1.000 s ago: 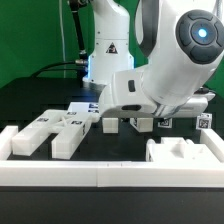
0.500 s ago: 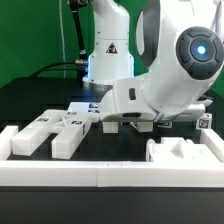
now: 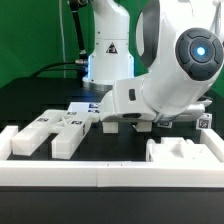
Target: Assemble chair
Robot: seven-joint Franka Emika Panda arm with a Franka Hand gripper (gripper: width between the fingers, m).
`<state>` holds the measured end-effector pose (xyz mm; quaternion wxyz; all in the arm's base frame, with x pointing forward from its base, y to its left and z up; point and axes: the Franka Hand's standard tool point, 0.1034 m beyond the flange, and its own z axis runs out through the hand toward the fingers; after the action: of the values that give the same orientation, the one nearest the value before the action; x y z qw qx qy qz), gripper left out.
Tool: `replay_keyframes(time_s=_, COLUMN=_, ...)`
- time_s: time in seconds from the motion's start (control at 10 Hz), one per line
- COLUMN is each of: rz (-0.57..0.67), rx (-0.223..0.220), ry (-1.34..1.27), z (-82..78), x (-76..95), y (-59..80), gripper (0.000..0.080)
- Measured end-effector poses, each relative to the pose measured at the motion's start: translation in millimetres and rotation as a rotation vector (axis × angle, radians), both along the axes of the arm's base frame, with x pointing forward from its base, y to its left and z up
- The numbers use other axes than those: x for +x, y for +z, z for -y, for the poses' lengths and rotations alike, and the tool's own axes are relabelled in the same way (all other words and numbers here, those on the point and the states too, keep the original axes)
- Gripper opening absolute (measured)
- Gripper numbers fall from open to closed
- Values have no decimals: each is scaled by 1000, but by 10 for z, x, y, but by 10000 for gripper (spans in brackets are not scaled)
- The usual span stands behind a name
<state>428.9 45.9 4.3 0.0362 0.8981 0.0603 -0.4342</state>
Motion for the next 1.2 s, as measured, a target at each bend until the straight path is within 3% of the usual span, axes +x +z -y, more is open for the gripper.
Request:
replay_keyframes(time_s=0.2, rz=3, rx=1, ry=0, z=-6, x=15, y=5, gripper=288)
replay_keyframes(time_s=0.5, rz=23, rx=2, ry=-2, z=-46, x=172, y=103, gripper=288)
replay_keyframes(time_s=0.8, rz=39, rx=7, ry=3, z=-137, x=404, y=467, gripper=290)
replay_keyframes(time_s=1.0, rz=80, rx=15, ry=4, z=-141, x=502, y=613, gripper=290)
replay_keyframes(time_s=1.1, rz=76, rx=15, ry=4, z=-138, x=481, y=584, gripper=290)
replay_keyframes(time_s=1.2, rz=140, rx=24, ry=5, z=-151, x=567, y=545, gripper=290)
